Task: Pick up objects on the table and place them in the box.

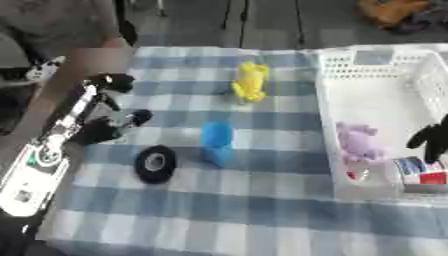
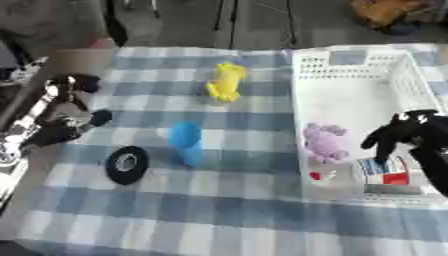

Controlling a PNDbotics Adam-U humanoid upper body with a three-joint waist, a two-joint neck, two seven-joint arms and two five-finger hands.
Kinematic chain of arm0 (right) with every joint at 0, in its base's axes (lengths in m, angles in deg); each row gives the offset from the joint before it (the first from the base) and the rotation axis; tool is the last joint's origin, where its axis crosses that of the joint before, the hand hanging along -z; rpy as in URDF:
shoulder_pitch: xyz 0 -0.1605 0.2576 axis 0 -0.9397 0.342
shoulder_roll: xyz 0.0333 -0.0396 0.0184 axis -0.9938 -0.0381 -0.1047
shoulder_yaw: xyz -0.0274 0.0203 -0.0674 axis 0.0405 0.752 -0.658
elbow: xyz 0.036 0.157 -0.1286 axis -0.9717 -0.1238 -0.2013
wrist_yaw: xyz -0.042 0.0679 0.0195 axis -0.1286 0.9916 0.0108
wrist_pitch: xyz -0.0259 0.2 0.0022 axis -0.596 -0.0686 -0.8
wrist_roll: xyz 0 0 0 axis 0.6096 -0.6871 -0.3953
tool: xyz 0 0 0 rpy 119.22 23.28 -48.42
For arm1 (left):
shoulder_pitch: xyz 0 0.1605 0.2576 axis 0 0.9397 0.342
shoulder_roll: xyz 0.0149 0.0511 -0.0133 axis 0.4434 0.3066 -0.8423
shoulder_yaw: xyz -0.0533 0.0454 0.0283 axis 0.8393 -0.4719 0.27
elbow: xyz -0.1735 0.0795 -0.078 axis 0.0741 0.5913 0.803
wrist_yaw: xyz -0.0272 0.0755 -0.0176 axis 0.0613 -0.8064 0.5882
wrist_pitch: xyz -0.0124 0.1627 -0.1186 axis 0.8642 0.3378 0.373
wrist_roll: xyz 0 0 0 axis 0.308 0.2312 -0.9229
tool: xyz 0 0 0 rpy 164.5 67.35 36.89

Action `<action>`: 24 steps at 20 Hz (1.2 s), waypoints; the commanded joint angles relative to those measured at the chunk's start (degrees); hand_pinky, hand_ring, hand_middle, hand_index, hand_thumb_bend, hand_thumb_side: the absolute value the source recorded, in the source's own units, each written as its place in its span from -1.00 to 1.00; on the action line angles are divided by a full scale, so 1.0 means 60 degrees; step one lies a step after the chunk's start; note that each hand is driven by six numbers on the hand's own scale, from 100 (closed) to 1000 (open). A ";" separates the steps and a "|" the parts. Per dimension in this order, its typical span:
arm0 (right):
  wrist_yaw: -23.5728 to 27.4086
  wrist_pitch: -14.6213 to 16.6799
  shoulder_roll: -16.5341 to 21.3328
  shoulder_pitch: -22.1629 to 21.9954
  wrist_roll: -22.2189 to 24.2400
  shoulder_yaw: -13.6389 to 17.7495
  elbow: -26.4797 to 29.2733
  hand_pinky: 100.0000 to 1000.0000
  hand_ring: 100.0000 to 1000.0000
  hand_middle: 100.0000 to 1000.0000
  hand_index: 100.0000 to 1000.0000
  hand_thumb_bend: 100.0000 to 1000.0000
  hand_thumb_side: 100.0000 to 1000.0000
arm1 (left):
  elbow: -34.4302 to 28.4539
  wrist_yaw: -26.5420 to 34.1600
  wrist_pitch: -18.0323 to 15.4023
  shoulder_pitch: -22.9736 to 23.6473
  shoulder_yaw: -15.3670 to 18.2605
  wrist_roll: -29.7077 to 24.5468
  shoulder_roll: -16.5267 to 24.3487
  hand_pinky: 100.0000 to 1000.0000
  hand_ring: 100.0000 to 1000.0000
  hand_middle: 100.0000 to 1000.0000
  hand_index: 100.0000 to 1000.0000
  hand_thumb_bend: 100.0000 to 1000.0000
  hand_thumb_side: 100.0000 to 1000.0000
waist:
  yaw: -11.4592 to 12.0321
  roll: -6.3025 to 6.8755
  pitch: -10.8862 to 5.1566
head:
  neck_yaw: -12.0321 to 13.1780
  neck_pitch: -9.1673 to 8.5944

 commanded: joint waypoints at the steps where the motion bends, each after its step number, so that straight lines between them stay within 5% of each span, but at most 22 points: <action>1: 0.0004 0.0033 0.0166 0.0062 0.0052 -0.0030 0.0059 0.06 -0.31 -0.28 0.12 -1.00 0.68 | 0.0029 -0.0537 0.0033 -0.0238 -0.0177 -0.0527 0.0676 0.25 0.46 0.26 0.64 0.84 -0.09 | -0.0016 0.0036 -0.0633 | -0.0078 0.0047; 9: 0.0000 0.0022 0.0159 0.0056 0.0054 -0.0021 0.0072 0.06 -0.31 -0.28 0.13 -1.00 0.68 | 0.0061 -0.1893 0.0352 -0.0370 -0.0179 -0.1882 0.0769 0.40 0.43 0.19 0.65 0.94 -0.17 | -0.0032 0.0048 -0.0643 | -0.0344 0.0047; 24: -0.0014 0.0028 0.0170 0.0059 0.0059 -0.0018 0.0066 0.06 -0.31 -0.28 0.13 -1.00 0.68 | -0.0842 -0.4369 -0.0332 0.0266 -0.0035 -0.3896 0.0750 0.59 0.39 0.25 0.68 0.91 -0.20 | -0.0015 0.0057 -0.0662 | -0.0978 0.0047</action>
